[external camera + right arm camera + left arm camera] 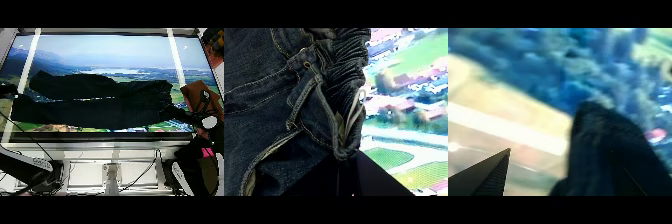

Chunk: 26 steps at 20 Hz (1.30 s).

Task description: Fold the clothes and pants, and hang the long-sleeved shirts on hangers.

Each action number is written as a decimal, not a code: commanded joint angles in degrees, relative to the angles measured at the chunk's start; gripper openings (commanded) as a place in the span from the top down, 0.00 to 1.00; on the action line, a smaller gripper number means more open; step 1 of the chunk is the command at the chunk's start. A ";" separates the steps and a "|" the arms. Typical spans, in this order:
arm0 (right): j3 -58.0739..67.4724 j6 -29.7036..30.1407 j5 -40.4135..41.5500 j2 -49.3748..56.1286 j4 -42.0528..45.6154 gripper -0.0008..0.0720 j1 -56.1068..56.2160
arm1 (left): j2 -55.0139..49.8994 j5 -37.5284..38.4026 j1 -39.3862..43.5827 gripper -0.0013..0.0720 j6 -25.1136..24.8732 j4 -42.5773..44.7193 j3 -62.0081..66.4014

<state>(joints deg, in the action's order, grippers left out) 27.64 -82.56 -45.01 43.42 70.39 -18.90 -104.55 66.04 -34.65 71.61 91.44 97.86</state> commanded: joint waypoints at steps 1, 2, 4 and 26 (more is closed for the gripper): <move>-0.02 -0.28 0.09 -0.02 0.02 0.94 0.02 | 4.31 2.62 -3.65 0.02 -2.86 0.72 0.02; -0.02 -0.26 0.11 -0.02 0.04 0.94 0.02 | 5.40 4.70 -5.73 0.03 -5.68 -2.73 -0.31; -0.02 -0.26 0.15 -0.02 0.24 0.94 0.02 | 7.52 9.14 -11.08 0.25 -14.78 -14.73 -2.91; -0.02 -0.76 2.93 -0.02 -0.13 0.94 0.02 | -1.46 10.67 -23.63 0.28 -50.27 -33.00 -16.52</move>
<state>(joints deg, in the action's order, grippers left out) 27.64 -82.98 -42.06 43.42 70.50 -18.90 -104.81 79.48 -59.44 22.70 58.28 81.41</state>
